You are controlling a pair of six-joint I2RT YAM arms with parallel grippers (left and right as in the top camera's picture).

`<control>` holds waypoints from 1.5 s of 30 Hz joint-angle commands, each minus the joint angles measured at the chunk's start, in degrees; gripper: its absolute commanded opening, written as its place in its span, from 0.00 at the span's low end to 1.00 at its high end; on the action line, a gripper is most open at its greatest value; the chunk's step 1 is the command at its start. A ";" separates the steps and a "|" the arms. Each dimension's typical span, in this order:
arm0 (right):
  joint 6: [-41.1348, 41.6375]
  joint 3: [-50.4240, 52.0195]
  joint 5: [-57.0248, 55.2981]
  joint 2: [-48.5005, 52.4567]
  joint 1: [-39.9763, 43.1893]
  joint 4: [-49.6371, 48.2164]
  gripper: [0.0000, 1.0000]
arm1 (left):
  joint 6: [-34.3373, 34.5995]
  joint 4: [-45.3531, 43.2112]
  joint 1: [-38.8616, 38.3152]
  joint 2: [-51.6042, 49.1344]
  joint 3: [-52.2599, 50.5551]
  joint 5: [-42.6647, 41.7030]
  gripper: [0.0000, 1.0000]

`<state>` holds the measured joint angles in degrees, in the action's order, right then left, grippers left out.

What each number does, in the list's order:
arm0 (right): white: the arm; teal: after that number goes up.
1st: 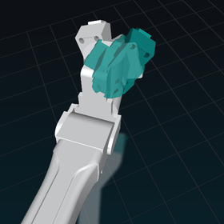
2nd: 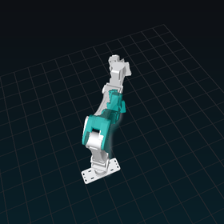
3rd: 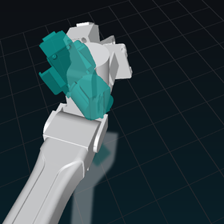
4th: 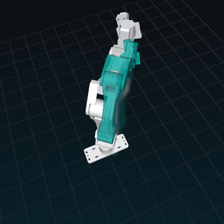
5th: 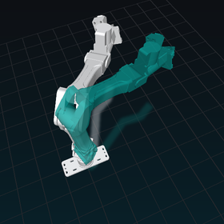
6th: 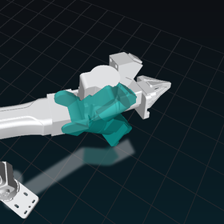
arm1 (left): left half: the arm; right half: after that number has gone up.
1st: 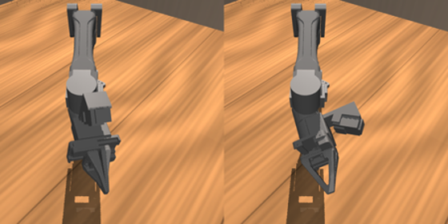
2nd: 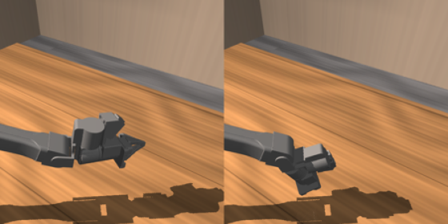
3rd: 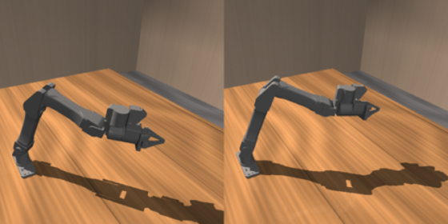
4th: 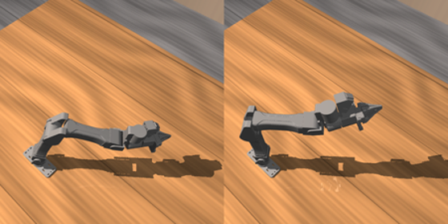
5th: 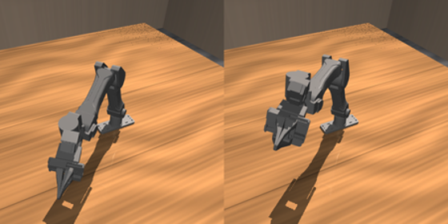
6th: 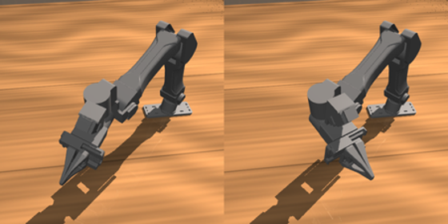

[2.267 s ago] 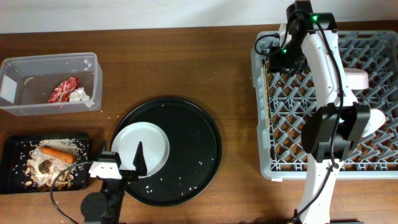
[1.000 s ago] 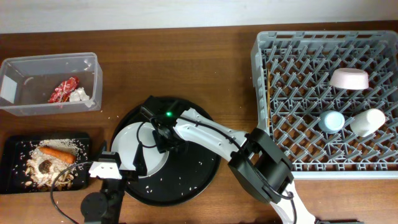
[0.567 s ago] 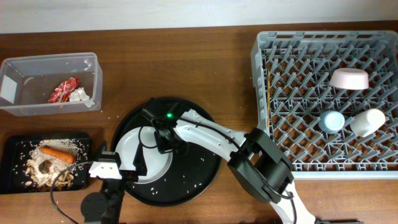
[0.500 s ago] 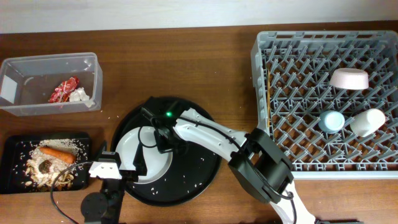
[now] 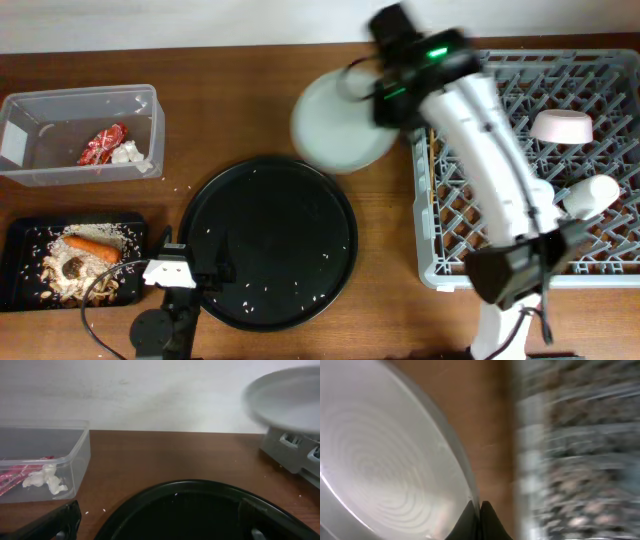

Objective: Sort waste into correct bins and load items into the dishwasher rack
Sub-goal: 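Lift the white plate and carry it to the rack, then stand the plate upright in the rack's upper left and release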

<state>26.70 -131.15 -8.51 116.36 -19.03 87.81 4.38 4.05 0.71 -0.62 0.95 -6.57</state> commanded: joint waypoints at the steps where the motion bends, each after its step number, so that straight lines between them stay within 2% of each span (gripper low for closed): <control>1: -0.94 -1.51 -12.66 -1.11 9.40 0.39 0.04 | 0.74 0.04 -0.28 0.33 -0.46 0.42 0.99; 5: -0.96 -1.31 -18.16 -0.79 19.71 -1.64 0.04 | 0.74 0.02 -0.28 0.33 -0.46 0.42 0.99; 8: -0.94 -1.27 -22.97 -0.76 22.80 -2.80 0.04 | 0.74 0.02 -0.28 0.33 -0.46 0.39 0.99; 14: -0.79 0.46 -28.28 0.20 21.64 -5.53 0.04 | 0.74 0.04 -0.28 0.33 -0.46 0.42 0.99; 25: -0.76 0.66 -28.65 7.13 18.36 -5.70 0.04 | 0.74 0.04 -0.28 0.33 -0.46 0.42 0.99; 34: -0.79 1.22 -35.74 8.33 17.53 -6.03 0.04 | 0.74 0.02 -0.28 0.33 -0.46 0.42 0.99; 45: -0.79 1.90 -28.15 8.55 17.14 -5.01 0.04 | 0.74 0.02 -0.28 0.33 -0.46 0.39 0.99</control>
<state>25.45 -129.49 -38.04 124.46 -1.32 82.50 4.38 4.05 0.71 -0.62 0.95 -6.57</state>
